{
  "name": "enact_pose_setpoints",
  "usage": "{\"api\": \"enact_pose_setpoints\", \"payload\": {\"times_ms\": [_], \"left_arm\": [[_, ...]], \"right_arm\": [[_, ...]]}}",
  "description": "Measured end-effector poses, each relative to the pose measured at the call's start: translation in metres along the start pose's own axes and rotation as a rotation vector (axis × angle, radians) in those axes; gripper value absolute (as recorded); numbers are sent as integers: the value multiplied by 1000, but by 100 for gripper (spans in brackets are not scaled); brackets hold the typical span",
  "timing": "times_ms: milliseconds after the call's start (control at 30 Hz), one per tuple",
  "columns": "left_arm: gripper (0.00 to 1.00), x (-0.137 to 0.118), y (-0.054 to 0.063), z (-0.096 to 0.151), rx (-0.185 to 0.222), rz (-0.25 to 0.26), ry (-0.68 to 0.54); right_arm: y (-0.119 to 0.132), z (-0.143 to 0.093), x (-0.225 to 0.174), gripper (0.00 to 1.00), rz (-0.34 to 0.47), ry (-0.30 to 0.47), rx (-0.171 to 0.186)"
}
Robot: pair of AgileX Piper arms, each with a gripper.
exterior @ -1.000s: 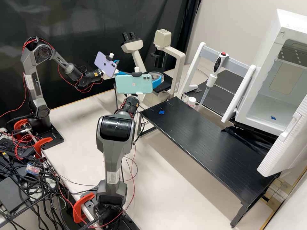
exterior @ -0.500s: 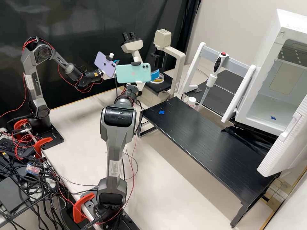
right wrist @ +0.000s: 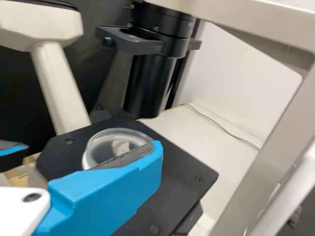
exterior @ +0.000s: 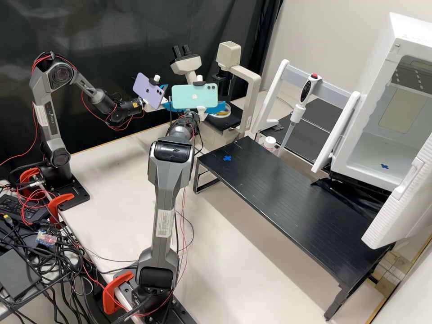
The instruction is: Move the petri dish to the bench
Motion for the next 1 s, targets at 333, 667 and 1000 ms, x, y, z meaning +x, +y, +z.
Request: {"api": "enact_pose_setpoints", "payload": {"times_ms": [333, 667, 1000], "left_arm": [[100, 0, 0, 0, 0, 0, 0], [100, 0, 0, 0, 0, 0, 0], [100, 0, 0, 0, 0, 0, 0]], "right_arm": [[1, 19, 36, 100, -53, -85, 56], [-5, 35, 53, 100, -110, -125, 167], [-14, 44, 58, 0, -167, -112, 206]]}}
